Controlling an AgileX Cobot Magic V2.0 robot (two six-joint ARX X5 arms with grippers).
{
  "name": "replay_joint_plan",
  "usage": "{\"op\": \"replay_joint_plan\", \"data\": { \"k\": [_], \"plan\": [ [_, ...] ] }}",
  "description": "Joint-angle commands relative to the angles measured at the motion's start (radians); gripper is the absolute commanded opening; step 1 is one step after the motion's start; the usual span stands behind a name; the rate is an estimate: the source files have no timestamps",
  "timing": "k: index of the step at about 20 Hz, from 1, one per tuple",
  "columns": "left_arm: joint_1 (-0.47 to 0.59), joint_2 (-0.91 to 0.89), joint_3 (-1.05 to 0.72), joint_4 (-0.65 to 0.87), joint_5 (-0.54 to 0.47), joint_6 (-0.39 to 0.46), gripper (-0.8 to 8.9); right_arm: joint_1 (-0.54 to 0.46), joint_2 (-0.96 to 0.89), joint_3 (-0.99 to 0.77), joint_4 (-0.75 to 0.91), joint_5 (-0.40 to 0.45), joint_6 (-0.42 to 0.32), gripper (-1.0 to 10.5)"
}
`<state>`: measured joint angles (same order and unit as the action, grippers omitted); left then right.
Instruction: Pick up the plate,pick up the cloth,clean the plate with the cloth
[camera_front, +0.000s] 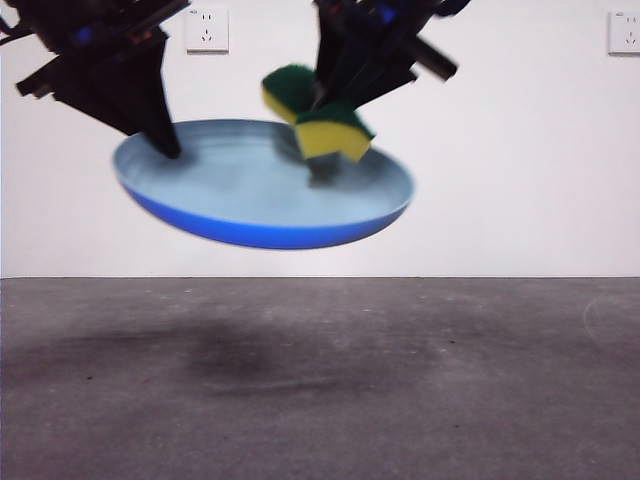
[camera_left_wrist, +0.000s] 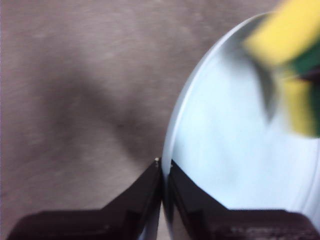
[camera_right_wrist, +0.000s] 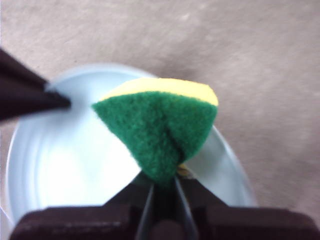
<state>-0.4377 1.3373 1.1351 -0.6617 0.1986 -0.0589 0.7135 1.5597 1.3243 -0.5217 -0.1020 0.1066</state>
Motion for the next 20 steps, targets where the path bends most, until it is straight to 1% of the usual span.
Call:
{"op": "replay_joint_plan", "data": {
  "k": [1,4,7,9,10,12,14,16,17,18,20],
  "plan": [
    [-0.018,-0.002,-0.007,0.027,0.050,-0.021,-0.08,0.025,0.055,-0.005,0.024,0.000,0.028,-0.2],
    [-0.021,-0.002,-0.007,0.064,0.053,-0.027,-0.08,0.072,0.093,-0.005,0.026,-0.003,0.036,-0.2],
    [-0.018,-0.002,-0.007,0.105,0.038,-0.029,-0.08,0.144,0.095,-0.005,0.008,0.001,0.035,-0.2],
    [-0.006,-0.002,-0.007,0.130,0.040,-0.050,-0.08,0.177,0.094,-0.005,-0.052,0.009,0.035,-0.2],
    [-0.002,-0.002,-0.007,0.130,0.040,-0.050,-0.08,0.183,0.094,-0.005,-0.099,0.032,0.033,-0.2],
    [0.002,-0.002,-0.007,0.111,0.042,-0.049,-0.08,0.187,0.094,-0.005,-0.214,0.152,0.008,-0.2],
    [0.007,-0.002,-0.007,0.069,0.043,-0.045,-0.08,0.182,0.093,-0.005,-0.317,0.309,0.001,-0.2],
    [0.008,-0.002,-0.007,0.039,0.045,-0.044,-0.08,0.158,0.082,-0.005,-0.358,0.482,-0.022,-0.2],
    [0.007,-0.002,-0.007,0.035,0.047,-0.044,-0.08,0.145,0.074,-0.005,-0.348,0.539,-0.023,-0.2],
    [0.007,-0.002,-0.007,0.032,0.067,-0.045,-0.08,0.130,0.069,-0.005,-0.309,0.574,-0.023,-0.2],
    [0.007,-0.002,-0.007,0.029,0.111,-0.045,-0.08,0.110,0.063,-0.005,-0.238,0.570,-0.022,-0.2]
  ]
}}
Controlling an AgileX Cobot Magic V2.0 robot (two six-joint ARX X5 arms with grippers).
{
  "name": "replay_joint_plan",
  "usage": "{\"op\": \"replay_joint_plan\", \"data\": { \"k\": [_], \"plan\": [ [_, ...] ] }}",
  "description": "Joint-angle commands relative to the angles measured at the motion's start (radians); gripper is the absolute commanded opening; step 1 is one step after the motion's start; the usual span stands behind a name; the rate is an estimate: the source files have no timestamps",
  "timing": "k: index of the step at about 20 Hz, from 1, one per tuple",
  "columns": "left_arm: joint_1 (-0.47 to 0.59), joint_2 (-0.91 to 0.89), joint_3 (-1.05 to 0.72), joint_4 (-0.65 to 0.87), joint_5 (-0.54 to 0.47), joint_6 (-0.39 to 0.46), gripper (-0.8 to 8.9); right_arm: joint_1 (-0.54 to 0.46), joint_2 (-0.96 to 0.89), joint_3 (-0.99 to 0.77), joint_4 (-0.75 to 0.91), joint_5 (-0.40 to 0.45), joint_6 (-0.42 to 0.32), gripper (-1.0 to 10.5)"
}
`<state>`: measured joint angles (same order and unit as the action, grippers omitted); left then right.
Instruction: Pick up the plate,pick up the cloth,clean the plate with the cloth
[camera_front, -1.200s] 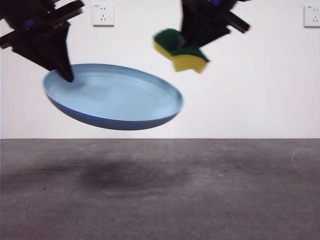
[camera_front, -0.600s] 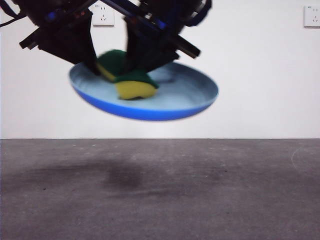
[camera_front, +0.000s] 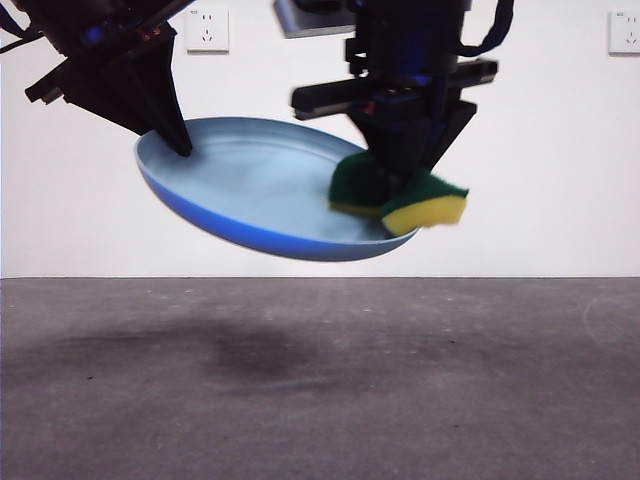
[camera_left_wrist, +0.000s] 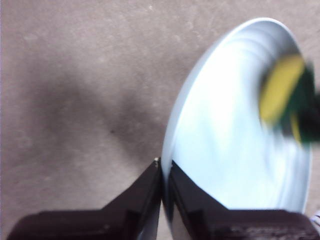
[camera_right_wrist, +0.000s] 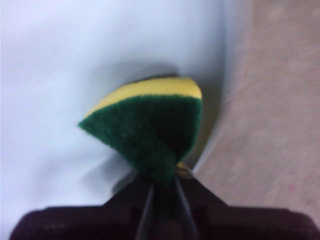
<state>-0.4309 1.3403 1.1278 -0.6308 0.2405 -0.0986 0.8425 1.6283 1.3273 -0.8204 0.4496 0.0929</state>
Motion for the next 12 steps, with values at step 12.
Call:
{"op": "replay_joint_plan", "data": {
  "k": [12],
  "plan": [
    [0.002,-0.005,0.000,0.080,0.130,-0.010,-0.08,-0.026,-0.005,-0.008,0.330,-0.604,0.023,-0.2]
  ]
}}
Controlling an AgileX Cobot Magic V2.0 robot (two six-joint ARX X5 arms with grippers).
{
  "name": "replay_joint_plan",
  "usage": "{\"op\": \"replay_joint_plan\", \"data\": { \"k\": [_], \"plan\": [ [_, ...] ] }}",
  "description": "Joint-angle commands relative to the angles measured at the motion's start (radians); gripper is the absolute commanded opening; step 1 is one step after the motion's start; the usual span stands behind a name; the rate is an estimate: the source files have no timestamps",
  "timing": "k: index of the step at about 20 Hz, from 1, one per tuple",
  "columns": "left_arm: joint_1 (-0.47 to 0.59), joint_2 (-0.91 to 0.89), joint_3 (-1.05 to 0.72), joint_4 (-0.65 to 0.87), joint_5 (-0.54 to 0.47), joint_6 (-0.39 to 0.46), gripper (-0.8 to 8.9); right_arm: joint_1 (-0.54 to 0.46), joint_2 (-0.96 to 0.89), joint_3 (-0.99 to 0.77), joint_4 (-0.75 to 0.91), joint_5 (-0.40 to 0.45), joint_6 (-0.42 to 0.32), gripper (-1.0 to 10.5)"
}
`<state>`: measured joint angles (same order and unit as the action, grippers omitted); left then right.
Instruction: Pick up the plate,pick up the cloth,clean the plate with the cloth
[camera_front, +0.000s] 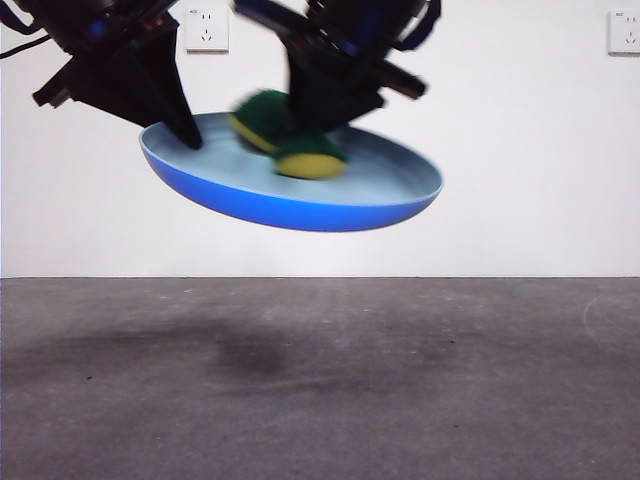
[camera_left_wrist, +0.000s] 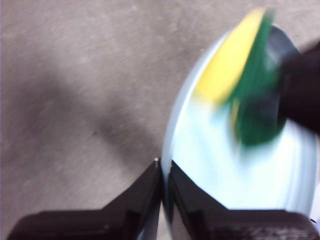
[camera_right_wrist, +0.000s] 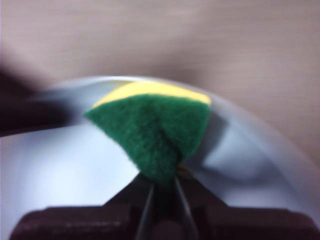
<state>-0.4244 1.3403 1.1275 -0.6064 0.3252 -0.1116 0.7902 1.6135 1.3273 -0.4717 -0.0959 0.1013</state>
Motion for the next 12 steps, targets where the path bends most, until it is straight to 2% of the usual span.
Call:
{"op": "replay_joint_plan", "data": {
  "k": [1,3,5,7,10,11,12],
  "plan": [
    [-0.005,-0.005,0.001,0.080,0.044,-0.004,-0.08,0.045,0.010,-0.008,-0.051,-0.062,0.014,-0.2],
    [0.001,-0.005,0.001,0.130,0.045,-0.031,-0.08,0.079,0.010,-0.008,-0.150,-0.057,-0.008,-0.2],
    [0.002,-0.005,0.001,0.142,0.047,-0.043,-0.08,0.090,0.010,-0.008,-0.272,0.006,-0.042,-0.2],
    [0.002,-0.005,0.001,0.121,0.047,-0.043,-0.08,0.090,0.010,-0.008,-0.392,0.188,-0.050,-0.2],
    [0.001,-0.005,0.001,0.055,0.050,-0.035,-0.08,0.056,0.001,-0.008,-0.449,0.538,-0.050,-0.2],
    [0.000,-0.005,0.001,0.037,0.051,-0.025,-0.08,0.040,-0.003,-0.008,-0.425,0.616,-0.050,-0.2],
    [-0.002,-0.005,0.001,0.014,0.074,-0.016,-0.08,0.020,-0.008,-0.008,-0.375,0.656,-0.050,-0.2]
  ]
}}
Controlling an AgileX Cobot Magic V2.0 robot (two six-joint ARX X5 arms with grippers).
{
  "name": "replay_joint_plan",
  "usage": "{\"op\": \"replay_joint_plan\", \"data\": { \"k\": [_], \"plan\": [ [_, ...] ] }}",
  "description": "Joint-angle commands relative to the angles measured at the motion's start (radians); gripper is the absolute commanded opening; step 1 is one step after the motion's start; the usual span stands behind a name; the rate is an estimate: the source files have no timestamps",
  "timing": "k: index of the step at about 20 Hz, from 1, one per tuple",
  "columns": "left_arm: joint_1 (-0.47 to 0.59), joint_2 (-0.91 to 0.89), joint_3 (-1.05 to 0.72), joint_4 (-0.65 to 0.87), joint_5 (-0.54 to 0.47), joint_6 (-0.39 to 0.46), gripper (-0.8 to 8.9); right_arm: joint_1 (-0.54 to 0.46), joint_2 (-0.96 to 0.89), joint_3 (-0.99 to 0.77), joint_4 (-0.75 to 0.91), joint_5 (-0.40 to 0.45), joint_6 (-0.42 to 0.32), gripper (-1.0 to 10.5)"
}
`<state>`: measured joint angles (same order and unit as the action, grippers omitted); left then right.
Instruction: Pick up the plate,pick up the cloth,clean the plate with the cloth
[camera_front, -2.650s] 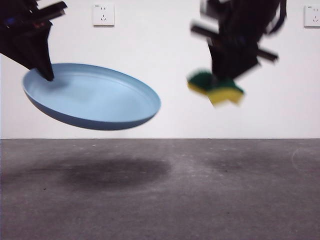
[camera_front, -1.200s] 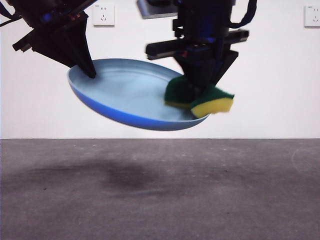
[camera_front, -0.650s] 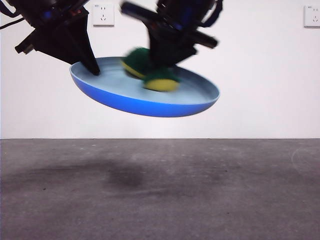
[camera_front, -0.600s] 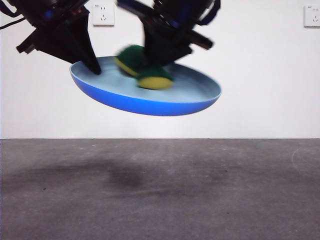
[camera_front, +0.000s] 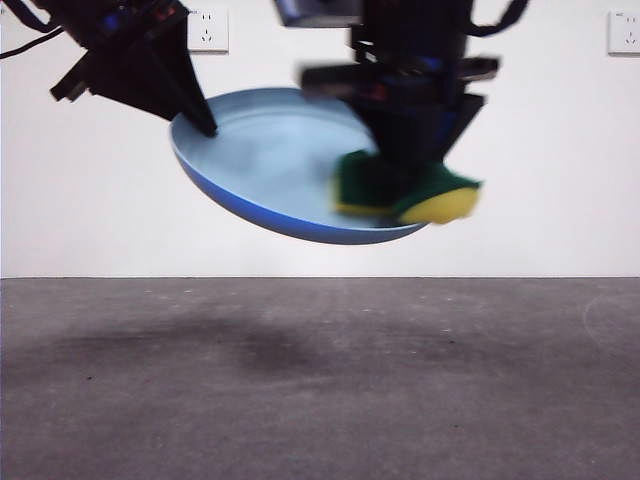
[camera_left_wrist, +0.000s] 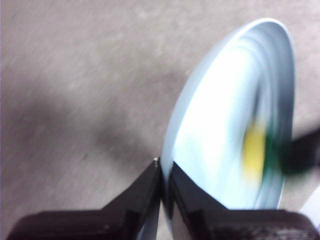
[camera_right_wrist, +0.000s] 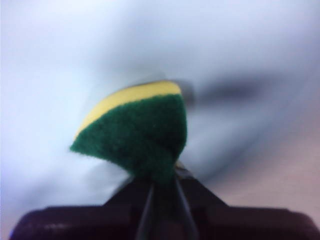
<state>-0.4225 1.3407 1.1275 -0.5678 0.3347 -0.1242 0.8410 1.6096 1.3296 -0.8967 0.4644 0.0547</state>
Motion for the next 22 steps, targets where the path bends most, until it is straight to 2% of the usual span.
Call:
{"op": "replay_joint_plan", "data": {
  "k": [1,3,4,5,7,9,11,15,16,19,22],
  "plan": [
    [-0.003,-0.005,0.001,-0.042,0.091,-0.002,-0.08,-0.050,-0.011,-0.010,0.105,0.084,-0.003,-0.2],
    [-0.003,-0.005,0.001,-0.054,0.126,0.001,-0.08,-0.069,-0.014,-0.010,0.204,0.032,-0.003,-0.2],
    [-0.004,-0.005,0.001,-0.053,0.140,0.005,-0.08,-0.077,-0.014,-0.010,0.258,-0.021,-0.002,-0.2],
    [-0.005,-0.005,0.001,-0.050,0.149,0.007,-0.08,-0.085,-0.014,-0.010,0.308,-0.092,-0.001,-0.2],
    [-0.011,-0.005,0.001,-0.041,0.149,0.017,-0.08,-0.095,-0.014,-0.010,0.402,-0.332,-0.001,-0.2],
    [-0.011,-0.005,0.001,-0.028,0.136,0.021,-0.08,-0.093,-0.014,-0.010,0.418,-0.529,-0.001,-0.2],
    [-0.010,-0.005,0.001,-0.004,0.084,0.024,-0.08,-0.087,-0.014,-0.010,0.360,-0.626,0.000,-0.2],
    [-0.010,0.007,0.001,0.028,-0.242,0.082,-0.08,-0.086,-0.049,-0.010,0.121,-0.607,0.000,-0.2],
    [-0.008,0.021,0.001,0.035,-0.288,0.088,-0.08,-0.086,-0.067,-0.010,0.084,-0.592,-0.002,-0.2],
    [0.018,0.096,0.001,0.063,-0.308,0.103,-0.08,-0.086,-0.140,-0.010,0.053,-0.533,-0.003,-0.2],
    [0.035,0.183,0.001,0.084,-0.307,0.103,-0.08,-0.087,-0.214,-0.010,0.053,-0.532,-0.003,-0.2]
  ]
}}
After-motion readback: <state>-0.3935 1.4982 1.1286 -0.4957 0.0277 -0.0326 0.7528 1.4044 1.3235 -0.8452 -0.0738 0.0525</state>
